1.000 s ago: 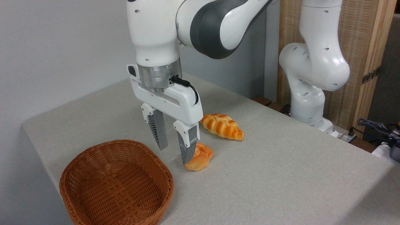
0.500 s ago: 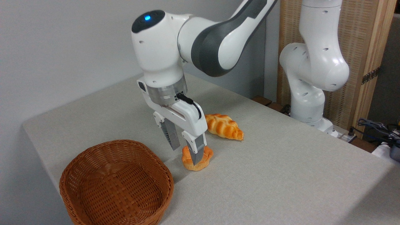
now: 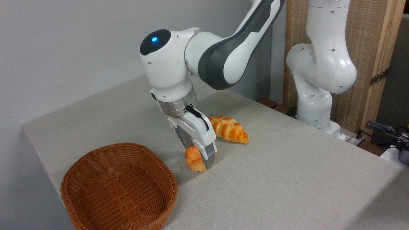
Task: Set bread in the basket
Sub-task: 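Lower the gripper onto the small bread roll and close on it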
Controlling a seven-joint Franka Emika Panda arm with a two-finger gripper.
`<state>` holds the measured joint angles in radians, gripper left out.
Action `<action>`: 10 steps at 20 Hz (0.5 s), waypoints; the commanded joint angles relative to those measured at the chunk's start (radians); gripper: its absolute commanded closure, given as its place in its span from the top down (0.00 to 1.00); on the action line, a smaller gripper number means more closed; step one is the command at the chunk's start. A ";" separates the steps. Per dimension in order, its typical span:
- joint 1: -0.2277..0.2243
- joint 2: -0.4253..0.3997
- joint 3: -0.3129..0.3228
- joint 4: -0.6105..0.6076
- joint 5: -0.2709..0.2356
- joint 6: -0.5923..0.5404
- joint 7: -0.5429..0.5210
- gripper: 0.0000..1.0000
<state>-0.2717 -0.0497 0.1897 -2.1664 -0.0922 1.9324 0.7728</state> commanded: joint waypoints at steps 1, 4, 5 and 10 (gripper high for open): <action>-0.004 -0.007 0.008 -0.001 0.000 -0.020 0.022 0.59; -0.003 -0.007 0.010 -0.001 0.000 -0.021 0.031 0.35; -0.003 -0.007 0.010 -0.001 0.000 -0.021 0.031 0.35; 0.000 -0.007 0.013 0.003 0.000 -0.021 0.031 0.36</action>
<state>-0.2701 -0.0501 0.1904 -2.1669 -0.0921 1.9313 0.7817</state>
